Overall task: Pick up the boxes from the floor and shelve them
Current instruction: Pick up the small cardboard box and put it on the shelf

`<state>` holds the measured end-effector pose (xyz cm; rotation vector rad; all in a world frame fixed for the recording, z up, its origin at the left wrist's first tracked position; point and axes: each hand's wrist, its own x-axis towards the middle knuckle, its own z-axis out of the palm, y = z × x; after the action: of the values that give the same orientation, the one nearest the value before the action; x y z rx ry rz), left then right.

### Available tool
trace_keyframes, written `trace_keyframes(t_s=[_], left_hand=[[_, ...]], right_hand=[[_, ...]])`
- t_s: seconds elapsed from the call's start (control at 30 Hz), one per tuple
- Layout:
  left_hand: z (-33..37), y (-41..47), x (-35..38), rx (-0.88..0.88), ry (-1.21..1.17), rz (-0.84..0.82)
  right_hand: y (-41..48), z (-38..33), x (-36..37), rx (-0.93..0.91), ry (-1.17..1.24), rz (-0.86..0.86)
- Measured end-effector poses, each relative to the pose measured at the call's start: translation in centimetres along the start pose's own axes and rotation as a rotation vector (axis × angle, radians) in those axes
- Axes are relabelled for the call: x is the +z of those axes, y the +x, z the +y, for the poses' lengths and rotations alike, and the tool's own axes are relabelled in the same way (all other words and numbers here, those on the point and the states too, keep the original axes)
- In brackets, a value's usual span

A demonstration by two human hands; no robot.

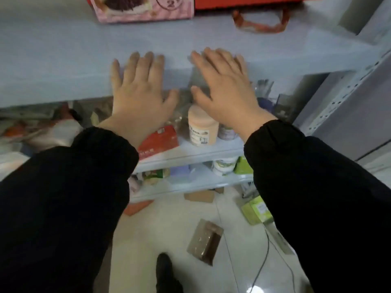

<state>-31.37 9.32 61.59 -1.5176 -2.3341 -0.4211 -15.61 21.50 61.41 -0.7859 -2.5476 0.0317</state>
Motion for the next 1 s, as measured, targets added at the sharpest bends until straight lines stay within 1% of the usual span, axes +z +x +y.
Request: trace_keyframes(t_s=[0.07,0.1,0.13,0.2,0.27,0.37,0.43,0.53,0.7,0.77,0.87,1.0], left_hand=[[2.9,-3.9,3.5,0.113,-0.097,0.063],[3.9,-5.7,5.9,0.155,-0.178,0.051],[4.6,-7.8,8.6,0.181,-0.234,-0.002],[5.6,-12.1,14.6,0.186,-0.274,-0.199],[6.1,-17.2,20.4,0.087,-0.32,-0.462],[6.3,-24.7,27.9,-0.072,-0.354,-0.771],[6.2,-29.3,32.4,-0.107,-0.35,-0.926],[6.0,-36.1,39.3,-0.16,-0.38,-1.087],[5.4,-48.4,50.5,-0.335,-0.404,-1.301],[4.6,-52.6,54.7,-0.397,-0.423,-1.362],[3.3,-56.7,60.8,-0.485,-0.453,-1.417],[2.1,-58.8,69.5,-0.6,-0.515,-1.395]], right_hand=[[-4.2,1.3,2.3,-0.034,0.075,0.068],[-6.3,2.2,3.8,-0.015,0.129,0.072],[-8.5,3.2,5.6,0.021,0.171,0.034],[-13.3,5.4,9.8,0.111,0.205,-0.126],[-18.7,7.4,14.4,0.213,0.248,-0.279],[-27.2,9.7,22.1,0.373,0.295,-0.424],[-33.0,10.3,27.2,0.488,0.309,-0.561],[-41.8,10.6,34.2,0.652,0.38,-0.736],[-55.6,8.2,44.6,0.904,0.501,-0.991],[-59.8,6.9,48.8,1.0,0.563,-1.048],[-63.9,6.2,55.0,1.186,0.642,-1.067],[-67.2,7.1,63.3,1.408,0.714,-0.96]])
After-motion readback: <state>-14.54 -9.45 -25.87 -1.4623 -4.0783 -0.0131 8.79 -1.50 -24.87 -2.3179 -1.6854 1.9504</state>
